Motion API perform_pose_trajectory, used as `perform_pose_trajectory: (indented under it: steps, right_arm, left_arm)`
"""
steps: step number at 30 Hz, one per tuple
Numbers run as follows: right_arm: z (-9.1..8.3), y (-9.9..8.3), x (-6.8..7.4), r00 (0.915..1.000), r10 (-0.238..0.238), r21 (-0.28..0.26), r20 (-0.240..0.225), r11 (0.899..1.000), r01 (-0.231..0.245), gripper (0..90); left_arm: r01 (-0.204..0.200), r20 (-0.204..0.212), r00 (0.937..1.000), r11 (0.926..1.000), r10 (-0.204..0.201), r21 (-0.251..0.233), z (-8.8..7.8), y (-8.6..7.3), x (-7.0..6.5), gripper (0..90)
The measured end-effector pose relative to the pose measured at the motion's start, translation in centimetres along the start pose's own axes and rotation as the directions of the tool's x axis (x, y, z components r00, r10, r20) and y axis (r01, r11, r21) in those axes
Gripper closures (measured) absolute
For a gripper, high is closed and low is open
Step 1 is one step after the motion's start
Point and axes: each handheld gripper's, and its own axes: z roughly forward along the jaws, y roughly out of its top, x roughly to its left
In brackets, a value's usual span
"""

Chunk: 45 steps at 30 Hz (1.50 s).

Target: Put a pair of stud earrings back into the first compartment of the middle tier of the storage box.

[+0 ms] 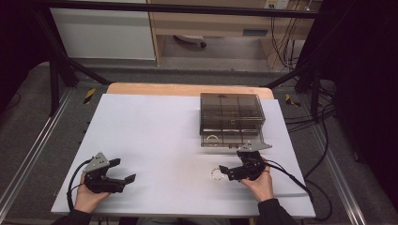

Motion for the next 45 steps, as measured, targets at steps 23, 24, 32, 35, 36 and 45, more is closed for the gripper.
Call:
perform_pose_trajectory:
  steps: [23,24,32,35,36,45]
  right_arm:
    - [2.3,-1.0,0.4,0.9953,-0.067,0.060,-0.070,0.996,0.071,54.1]
    - [2.3,-1.0,0.4,0.9953,-0.067,0.060,-0.070,0.996,0.071,54.1]
    - [2.6,-1.1,0.4,0.9938,-0.078,0.081,-0.079,0.993,0.085,70.3]
    - [2.6,-1.1,0.4,0.9931,-0.086,0.091,-0.080,0.992,0.093,73.9]
    - [2.7,-1.2,0.4,0.9932,-0.085,0.091,-0.080,0.992,0.092,75.0]
    - [2.7,-1.3,0.7,0.9930,-0.097,0.098,-0.066,0.990,0.104,81.3]
  left_arm:
    - [-0.002,0.009,1.0000,1.0000,0.002,0.003,0.0,-0.1,0.0,6.4]
    - [-0.003,0.009,1.0000,1.0000,0.003,0.004,0.1,-0.1,0.0,6.4]
    - [-0.003,0.008,1.0000,1.0000,0.003,0.005,0.0,-0.1,0.0,6.4]
    - [-0.003,0.008,1.0000,1.0000,0.003,0.005,0.0,-0.1,0.0,6.4]
    - [-0.004,0.008,1.0000,1.0000,0.004,0.005,0.1,-0.1,0.0,6.5]
    - [-0.004,0.008,1.0000,1.0000,0.004,0.008,0.1,-0.1,0.0,6.5]
